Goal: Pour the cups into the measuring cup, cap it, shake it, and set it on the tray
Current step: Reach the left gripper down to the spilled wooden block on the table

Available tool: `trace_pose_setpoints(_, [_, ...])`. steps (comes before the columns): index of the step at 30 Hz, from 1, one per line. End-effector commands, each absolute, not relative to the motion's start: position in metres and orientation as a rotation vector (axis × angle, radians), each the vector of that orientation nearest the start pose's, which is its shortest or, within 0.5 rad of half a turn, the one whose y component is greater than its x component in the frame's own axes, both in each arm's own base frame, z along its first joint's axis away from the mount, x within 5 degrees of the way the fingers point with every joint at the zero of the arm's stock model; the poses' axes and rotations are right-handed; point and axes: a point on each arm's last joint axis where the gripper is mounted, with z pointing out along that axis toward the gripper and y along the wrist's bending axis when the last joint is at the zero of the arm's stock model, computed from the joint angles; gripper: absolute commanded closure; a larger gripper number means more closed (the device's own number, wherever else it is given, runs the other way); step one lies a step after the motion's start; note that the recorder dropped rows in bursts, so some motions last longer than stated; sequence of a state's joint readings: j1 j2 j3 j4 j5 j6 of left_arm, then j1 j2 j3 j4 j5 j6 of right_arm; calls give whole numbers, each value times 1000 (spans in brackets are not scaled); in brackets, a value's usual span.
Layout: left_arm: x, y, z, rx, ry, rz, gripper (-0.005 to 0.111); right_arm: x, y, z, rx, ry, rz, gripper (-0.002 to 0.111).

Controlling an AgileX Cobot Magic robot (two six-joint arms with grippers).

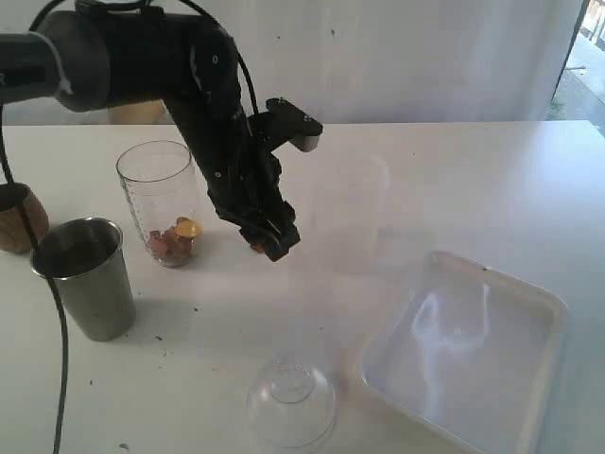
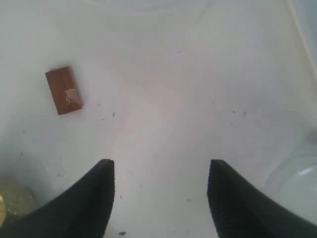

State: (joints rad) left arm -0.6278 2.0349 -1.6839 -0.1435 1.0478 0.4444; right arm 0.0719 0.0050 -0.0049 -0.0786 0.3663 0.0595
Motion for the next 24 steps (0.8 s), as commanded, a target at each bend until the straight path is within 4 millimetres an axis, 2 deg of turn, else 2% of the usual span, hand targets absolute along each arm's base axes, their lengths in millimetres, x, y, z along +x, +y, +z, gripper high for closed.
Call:
trace_pose_setpoints(1, [354,-271,199,1344,2522,-224,53,53,1,182,-55,1833,15,108])
trace_pose_setpoints(7, [372,-268,175,1245,2514,-43,53,53,1,182,-55,1833,15,108])
trace_pose_setpoints(12, [381,-274,167,1129,2468,-75,53,53,1,182,-55,1833,15,108])
trace_pose_setpoints(18, [382,-273,135,1157,2552,-32,53,53,1,182,-55,1833,15,108])
trace_pose_setpoints(24, [385,-270,135,1122,2549,22,53,53,1,182,-55,1833,15,108])
